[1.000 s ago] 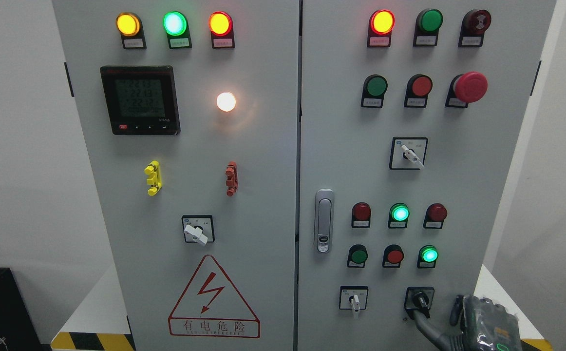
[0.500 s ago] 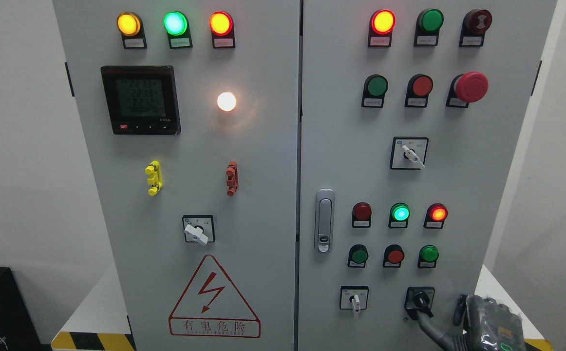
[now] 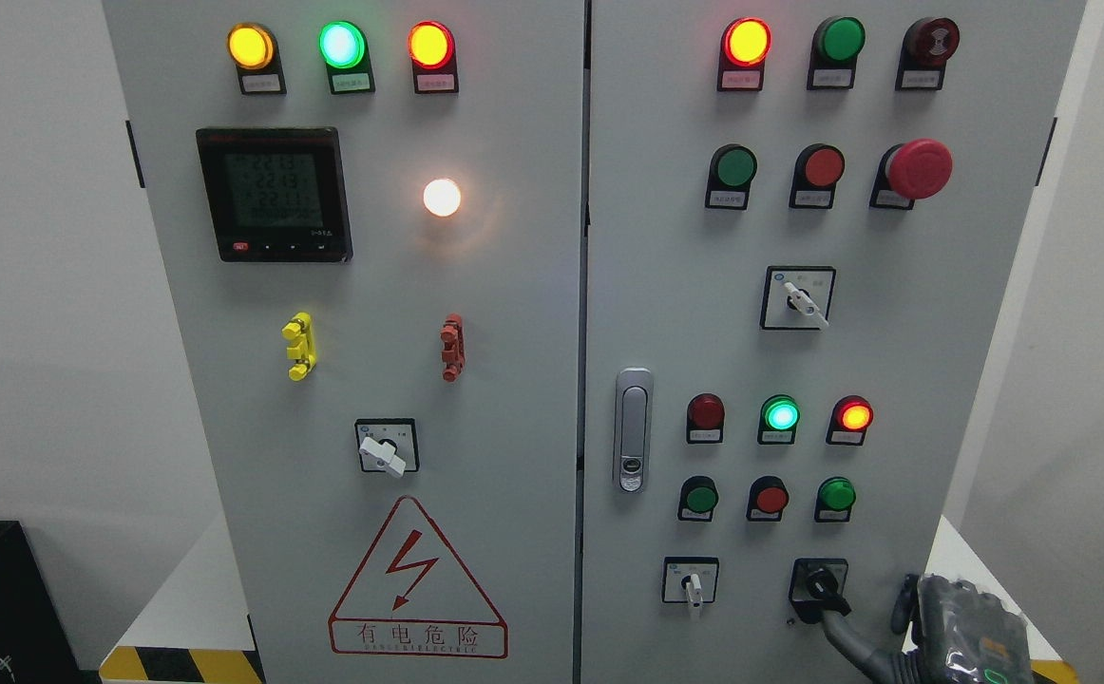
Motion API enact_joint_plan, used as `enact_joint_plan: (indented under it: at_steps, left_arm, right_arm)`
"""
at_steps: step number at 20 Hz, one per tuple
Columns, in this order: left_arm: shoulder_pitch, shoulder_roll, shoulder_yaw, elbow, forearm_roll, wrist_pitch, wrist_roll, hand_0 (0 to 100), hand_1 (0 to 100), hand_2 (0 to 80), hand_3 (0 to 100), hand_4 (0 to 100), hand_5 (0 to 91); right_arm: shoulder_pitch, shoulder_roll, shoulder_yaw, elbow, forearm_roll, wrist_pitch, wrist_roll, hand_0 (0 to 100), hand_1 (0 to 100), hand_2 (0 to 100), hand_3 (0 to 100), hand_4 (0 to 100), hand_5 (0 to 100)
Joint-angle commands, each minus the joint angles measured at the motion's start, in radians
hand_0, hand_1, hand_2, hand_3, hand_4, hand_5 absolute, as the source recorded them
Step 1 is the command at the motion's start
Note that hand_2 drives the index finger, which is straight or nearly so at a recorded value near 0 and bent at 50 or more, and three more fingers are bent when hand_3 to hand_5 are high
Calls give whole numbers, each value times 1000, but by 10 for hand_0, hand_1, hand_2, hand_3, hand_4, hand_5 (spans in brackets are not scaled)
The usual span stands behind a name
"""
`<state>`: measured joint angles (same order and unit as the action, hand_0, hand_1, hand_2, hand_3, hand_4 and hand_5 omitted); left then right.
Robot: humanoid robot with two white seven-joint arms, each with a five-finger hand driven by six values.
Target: Flip black knob to close circuit
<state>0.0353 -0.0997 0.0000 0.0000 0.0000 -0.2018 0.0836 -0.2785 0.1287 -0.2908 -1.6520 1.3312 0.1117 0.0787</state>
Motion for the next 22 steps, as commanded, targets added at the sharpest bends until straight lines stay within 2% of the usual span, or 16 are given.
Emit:
enact_joint_plan:
  at_steps: [1,16,22]
  left_arm:
    - [0,0,-21,22,-22,1,1,0,0,0,0,0,0]
    - [0,0,-21,22,-22,1,1,0,0,0,0,0,0]
    - [0,0,-21,22,-22,1,1,0,0,0,0,0,0]
  right_arm:
    - [-7,-1,-8,-2,-3,-1,0,0,266,766,924,725,725]
    - [-19,0,-7,-3,-6,-3,0,0,261,762,923,726,725]
    - [-8,3,13,-8,-35,-1,-4,0,259,761,923,726,725]
